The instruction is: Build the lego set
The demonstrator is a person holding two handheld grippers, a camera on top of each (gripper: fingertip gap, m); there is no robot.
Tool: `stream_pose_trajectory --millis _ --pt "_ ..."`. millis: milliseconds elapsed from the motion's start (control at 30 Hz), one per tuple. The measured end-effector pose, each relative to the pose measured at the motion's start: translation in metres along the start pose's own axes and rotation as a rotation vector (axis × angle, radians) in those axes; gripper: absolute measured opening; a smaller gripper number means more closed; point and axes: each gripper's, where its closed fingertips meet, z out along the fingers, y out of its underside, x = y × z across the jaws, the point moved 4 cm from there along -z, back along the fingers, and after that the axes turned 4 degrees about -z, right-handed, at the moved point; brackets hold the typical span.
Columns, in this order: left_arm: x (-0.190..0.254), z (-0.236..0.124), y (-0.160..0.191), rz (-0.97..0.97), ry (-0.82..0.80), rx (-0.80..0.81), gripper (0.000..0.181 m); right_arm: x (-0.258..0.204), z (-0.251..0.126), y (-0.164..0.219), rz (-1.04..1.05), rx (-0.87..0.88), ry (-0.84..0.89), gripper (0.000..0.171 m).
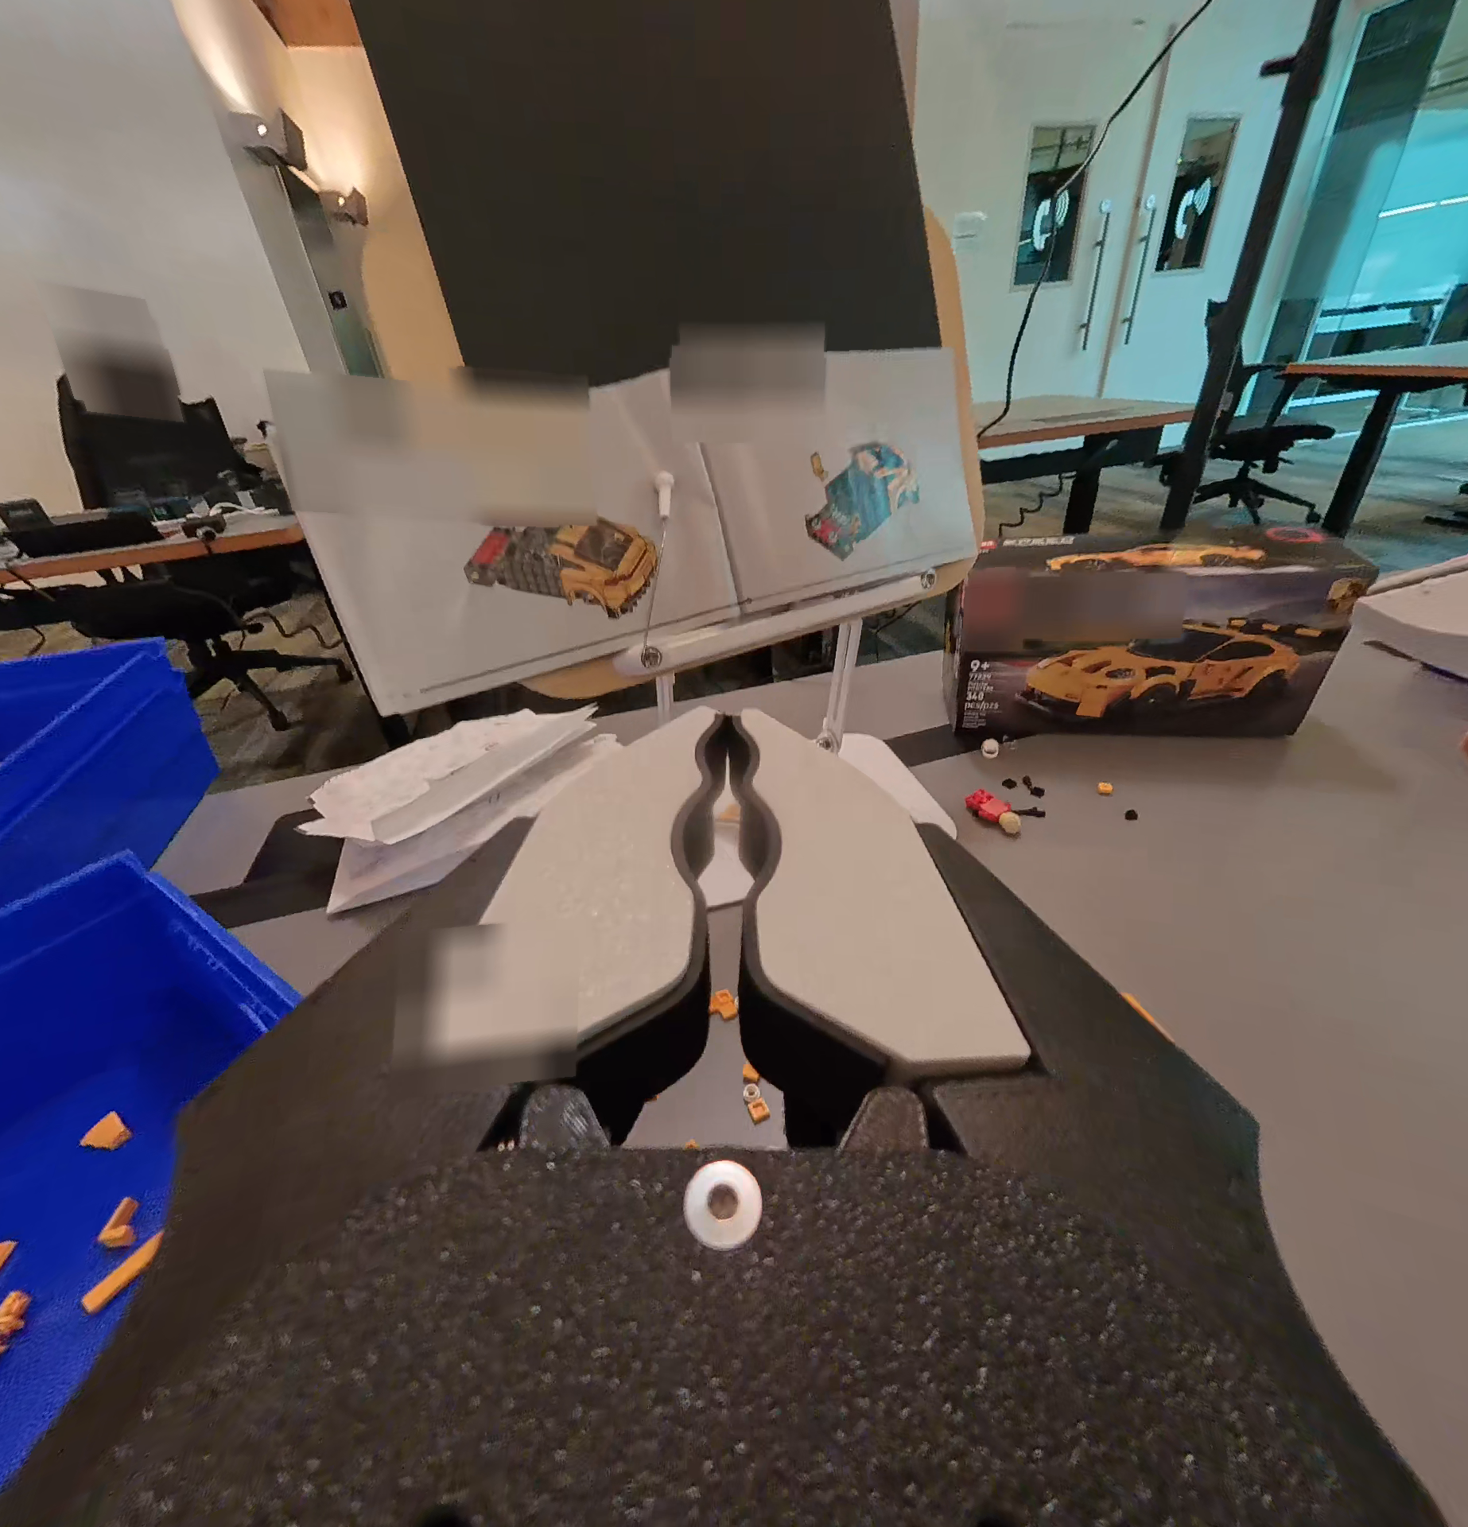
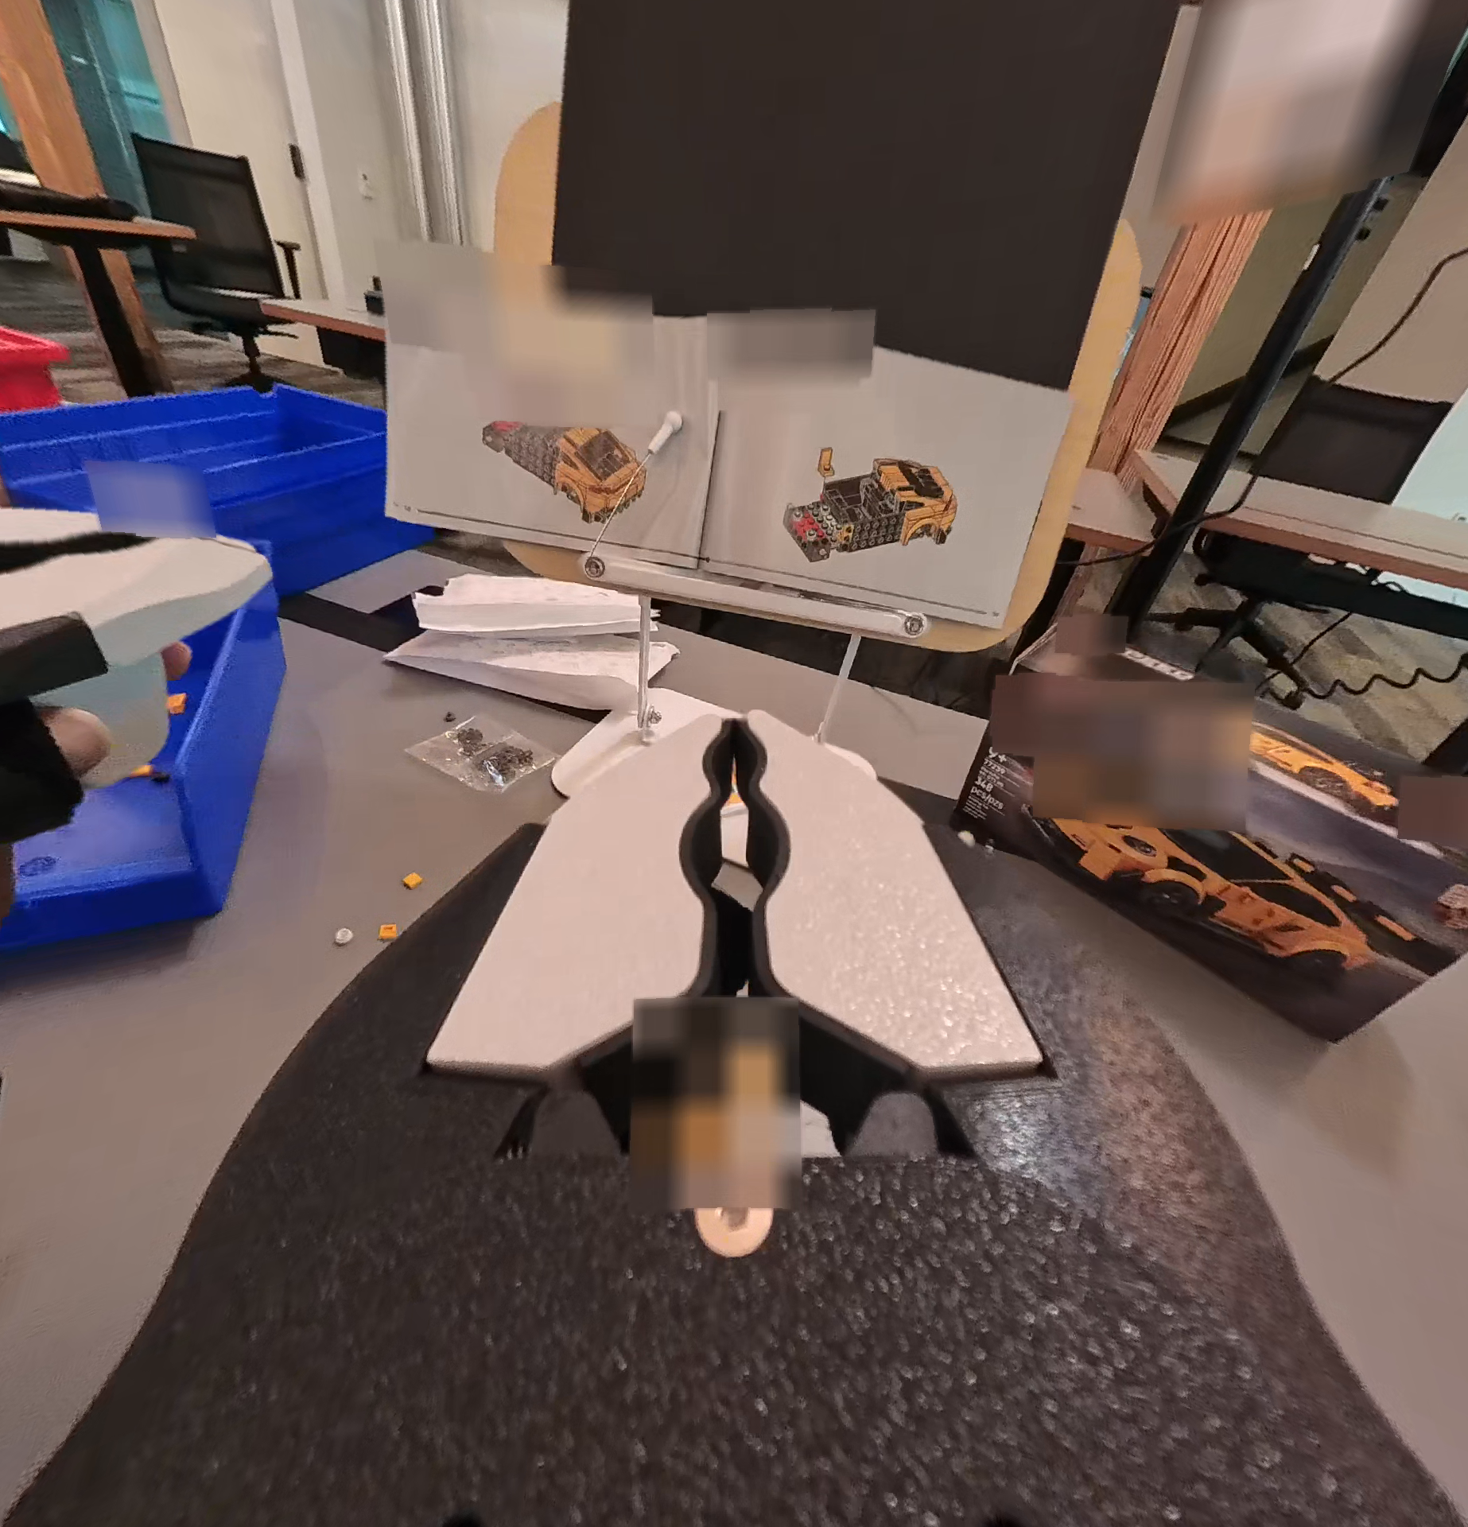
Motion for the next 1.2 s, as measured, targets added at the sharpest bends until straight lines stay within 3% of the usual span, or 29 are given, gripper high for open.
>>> stream_pose_trajectory --millis 200,733,967,1200 --pt "0.001 0.009 0.018 -0.010 0.013 -0.044 0.000 0.000 0.006 0.014 0.006 -0.028 0.000 0.000" --pt "0.006 -0.002 0.024 0.001 0.051 -0.021 0.004 -0.006 0.003 0.013 -0.032 -0.007 0.014 0.000" --pt "0.017 -0.017 0.061 -0.029 0.083 -0.129 0.000 -0.017 -0.004 0.060 -0.087 -0.080 -0.031 0.000" --pt "0.043 -0.047 0.105 -0.024 0.139 -0.226 0.000 -0.042 -0.035 0.098 -0.068 -0.101 -0.125 0.004"
